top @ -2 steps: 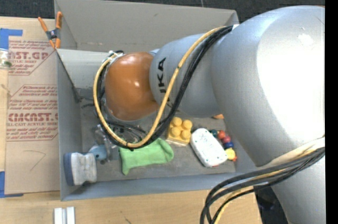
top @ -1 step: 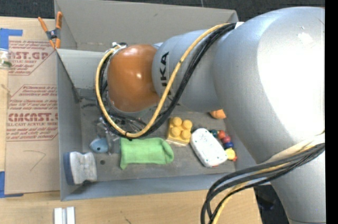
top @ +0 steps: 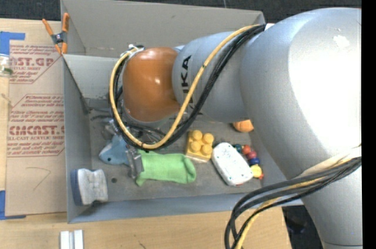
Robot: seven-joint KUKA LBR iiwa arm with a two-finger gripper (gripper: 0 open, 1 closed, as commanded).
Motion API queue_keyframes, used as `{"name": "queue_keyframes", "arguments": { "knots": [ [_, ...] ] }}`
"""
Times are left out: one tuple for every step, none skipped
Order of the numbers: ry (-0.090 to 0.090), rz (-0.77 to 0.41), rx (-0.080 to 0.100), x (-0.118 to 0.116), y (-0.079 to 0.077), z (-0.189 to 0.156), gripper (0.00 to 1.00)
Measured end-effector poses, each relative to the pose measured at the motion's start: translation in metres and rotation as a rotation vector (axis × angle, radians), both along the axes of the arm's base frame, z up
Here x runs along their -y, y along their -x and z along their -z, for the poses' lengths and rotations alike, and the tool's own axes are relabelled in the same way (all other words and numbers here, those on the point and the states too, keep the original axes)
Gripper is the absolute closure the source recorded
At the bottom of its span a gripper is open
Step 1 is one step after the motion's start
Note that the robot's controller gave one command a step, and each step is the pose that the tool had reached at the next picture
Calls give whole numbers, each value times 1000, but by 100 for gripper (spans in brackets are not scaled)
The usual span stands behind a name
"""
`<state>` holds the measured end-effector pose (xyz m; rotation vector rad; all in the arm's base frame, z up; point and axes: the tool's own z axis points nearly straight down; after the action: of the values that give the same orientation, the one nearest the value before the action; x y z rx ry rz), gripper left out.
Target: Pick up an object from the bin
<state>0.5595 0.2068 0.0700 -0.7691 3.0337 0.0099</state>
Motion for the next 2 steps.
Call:
{"name": "queue_keyframes", "arguments": {
  "knots": [
    [-1, -31, 0, 3, 11, 0, 100],
    [-1, -31, 0, 3, 11, 0, 100]
  ]
}}
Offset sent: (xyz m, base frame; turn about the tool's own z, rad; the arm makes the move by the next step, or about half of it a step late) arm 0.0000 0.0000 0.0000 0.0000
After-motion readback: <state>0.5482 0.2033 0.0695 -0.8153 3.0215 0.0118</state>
